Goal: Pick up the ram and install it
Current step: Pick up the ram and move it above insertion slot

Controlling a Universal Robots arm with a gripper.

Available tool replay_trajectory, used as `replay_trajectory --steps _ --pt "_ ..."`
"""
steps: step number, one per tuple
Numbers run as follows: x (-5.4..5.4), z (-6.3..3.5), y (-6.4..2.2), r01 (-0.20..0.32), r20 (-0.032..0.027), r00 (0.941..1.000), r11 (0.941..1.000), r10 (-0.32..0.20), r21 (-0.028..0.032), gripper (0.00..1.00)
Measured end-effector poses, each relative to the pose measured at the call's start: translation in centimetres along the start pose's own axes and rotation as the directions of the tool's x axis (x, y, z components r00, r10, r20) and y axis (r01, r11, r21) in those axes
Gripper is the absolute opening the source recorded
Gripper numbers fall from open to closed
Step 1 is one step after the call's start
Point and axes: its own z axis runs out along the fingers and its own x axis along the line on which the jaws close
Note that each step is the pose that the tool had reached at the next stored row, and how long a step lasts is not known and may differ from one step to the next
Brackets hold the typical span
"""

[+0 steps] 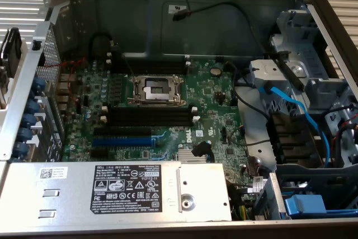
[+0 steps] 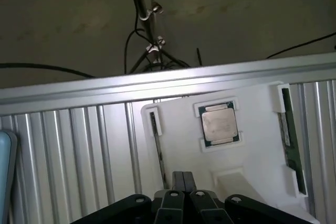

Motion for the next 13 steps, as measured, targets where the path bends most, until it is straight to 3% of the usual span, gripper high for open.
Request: replay_trajectory --steps 13 --pt "0.52 0.74 -0.06 0.092 0.0041 0.9957 0.9950 -0.093 0.0382 0.10"
